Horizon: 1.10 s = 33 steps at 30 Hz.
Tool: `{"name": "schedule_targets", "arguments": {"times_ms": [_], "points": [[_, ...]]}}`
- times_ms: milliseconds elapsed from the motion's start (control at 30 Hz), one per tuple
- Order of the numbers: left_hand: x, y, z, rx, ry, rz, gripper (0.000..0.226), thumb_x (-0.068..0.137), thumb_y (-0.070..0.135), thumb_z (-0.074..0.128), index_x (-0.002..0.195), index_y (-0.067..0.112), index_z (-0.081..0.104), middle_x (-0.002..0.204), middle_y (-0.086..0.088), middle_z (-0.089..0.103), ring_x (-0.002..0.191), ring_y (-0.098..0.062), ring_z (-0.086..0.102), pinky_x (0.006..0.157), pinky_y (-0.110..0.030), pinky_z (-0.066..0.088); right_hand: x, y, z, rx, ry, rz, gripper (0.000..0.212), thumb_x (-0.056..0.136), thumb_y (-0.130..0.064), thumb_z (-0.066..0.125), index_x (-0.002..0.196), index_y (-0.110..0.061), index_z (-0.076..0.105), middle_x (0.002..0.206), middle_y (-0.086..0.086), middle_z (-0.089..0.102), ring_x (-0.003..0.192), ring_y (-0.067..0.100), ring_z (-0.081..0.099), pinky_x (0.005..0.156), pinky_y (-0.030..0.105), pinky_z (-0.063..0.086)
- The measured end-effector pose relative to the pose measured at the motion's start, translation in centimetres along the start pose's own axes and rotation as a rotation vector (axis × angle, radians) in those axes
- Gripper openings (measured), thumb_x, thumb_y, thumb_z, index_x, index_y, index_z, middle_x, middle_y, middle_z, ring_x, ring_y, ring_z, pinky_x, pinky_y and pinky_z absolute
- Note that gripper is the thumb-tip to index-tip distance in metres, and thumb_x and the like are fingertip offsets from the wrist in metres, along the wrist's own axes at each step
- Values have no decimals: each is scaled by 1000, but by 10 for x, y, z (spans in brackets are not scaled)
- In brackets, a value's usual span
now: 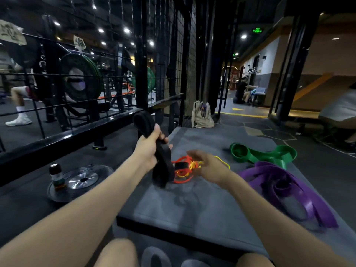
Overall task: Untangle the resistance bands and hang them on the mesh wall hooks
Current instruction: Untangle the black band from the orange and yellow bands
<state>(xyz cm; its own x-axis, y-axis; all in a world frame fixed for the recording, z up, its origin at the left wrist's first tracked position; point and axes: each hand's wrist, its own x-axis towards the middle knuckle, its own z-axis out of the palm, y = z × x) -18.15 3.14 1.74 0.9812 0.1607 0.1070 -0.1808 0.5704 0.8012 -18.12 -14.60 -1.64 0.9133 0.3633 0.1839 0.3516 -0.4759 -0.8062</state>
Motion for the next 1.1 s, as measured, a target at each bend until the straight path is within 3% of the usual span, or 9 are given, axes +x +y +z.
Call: {"name": "schedule_targets", "arguments": {"times_ms": [67, 133, 200, 300, 567, 667, 867, 1000, 1100], "points": [[-2, 10, 5, -75, -39, 2, 33, 97, 29, 47, 67, 13, 46, 53, 3, 47, 57, -12, 53, 77, -43, 52, 7, 7, 21, -29, -64, -61, 48, 76, 11, 64, 120, -5, 54, 104, 1, 63, 89, 9, 58, 84, 28, 51], [0, 20, 10, -109, -72, 12, 32, 97, 30, 45, 69, 14, 47, 53, 4, 51, 58, -11, 60, 76, -42, 53, 15, 9, 33, 71, -31, -10, 39, 87, 2, 56, 126, 1, 50, 83, -12, 61, 68, -5, 57, 66, 12, 50], [5, 32, 14, -122, -101, 37, 33, 98, 32, 43, 71, 15, 48, 55, 5, 56, 61, -10, 66, 75, -42, 54, 27, 11, 37, 6, 39, 60, 30, 92, -9, 53, 121, -4, 54, 95, -3, 63, 81, 4, 63, 69, 13, 52], [14, 51, 12, -97, -138, 90, 32, 98, 34, 40, 74, 16, 51, 62, 6, 61, 71, -10, 68, 78, -39, 53, 44, 20, 27, -309, 171, 53, 13, 89, -18, 52, 94, -11, 62, 99, 16, 67, 98, 37, 62, 79, 40, 53], [39, 58, -16, 129, 1, 131, 26, 96, 30, 48, 75, 17, 55, 57, 9, 62, 67, -8, 66, 72, -36, 51, 51, -3, -66, -252, 811, 36, 23, 90, 1, 44, 107, -1, 60, 105, 23, 63, 99, 39, 56, 69, 32, 36], [43, 50, -12, 147, 42, 108, 29, 95, 32, 50, 71, 16, 54, 56, 7, 57, 65, -10, 62, 65, -35, 54, 47, -2, -69, -253, 765, -18, 24, 87, 3, 47, 106, -2, 60, 102, 19, 65, 98, 36, 58, 66, 25, 31], [43, 24, 17, 266, -32, 90, 26, 95, 25, 51, 74, 11, 54, 63, 0, 57, 65, -12, 63, 52, -25, 53, 41, 0, -48, -232, 621, -43, 25, 83, 3, 52, 99, -5, 70, 94, 15, 70, 92, 28, 64, 78, 31, 49], [41, 12, 19, 495, -109, 23, 16, 91, 21, 59, 78, 12, 58, 72, -3, 58, 69, -13, 61, 60, -30, 52, 44, -20, -53, -177, 643, -162, 15, 83, -2, 60, 92, -11, 68, 95, 5, 60, 81, 16, 58, 61, 6, 38], [34, 3, 20, 691, -150, -43, 19, 91, 19, 59, 75, 9, 57, 70, -6, 56, 60, -15, 57, 49, -26, 49, 50, -33, -55, -41, 665, -128, 12, 83, -7, 62, 76, -13, 56, 78, 1, 56, 70, 13, 51, 53, 15, 35]]}}
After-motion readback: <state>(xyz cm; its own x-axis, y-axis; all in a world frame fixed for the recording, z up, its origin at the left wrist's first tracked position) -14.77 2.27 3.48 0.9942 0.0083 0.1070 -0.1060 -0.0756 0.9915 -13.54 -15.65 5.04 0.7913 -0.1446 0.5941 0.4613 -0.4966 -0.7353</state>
